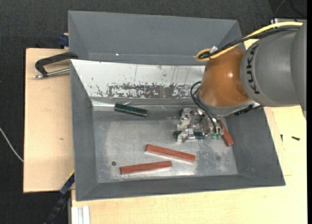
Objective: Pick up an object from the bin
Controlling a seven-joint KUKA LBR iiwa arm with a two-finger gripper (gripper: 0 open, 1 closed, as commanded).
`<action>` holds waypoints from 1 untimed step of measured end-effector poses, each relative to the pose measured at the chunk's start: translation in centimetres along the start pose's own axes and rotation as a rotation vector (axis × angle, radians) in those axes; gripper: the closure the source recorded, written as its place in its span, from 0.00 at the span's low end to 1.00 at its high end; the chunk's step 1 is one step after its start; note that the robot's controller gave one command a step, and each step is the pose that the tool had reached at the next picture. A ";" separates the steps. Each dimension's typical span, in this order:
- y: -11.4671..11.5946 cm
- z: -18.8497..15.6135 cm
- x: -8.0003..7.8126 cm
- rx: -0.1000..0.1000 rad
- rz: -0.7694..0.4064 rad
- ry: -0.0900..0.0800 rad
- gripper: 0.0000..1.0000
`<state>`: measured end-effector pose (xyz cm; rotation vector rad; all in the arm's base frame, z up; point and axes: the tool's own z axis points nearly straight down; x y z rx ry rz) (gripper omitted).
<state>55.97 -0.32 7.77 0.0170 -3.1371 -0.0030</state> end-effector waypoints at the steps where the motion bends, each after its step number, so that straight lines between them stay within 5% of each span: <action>1: -1.8 -13.1 -1.0 0.002 -0.002 -0.010 1.00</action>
Offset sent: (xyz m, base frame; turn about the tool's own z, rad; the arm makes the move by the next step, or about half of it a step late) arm 0.0000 0.0000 0.0000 0.0000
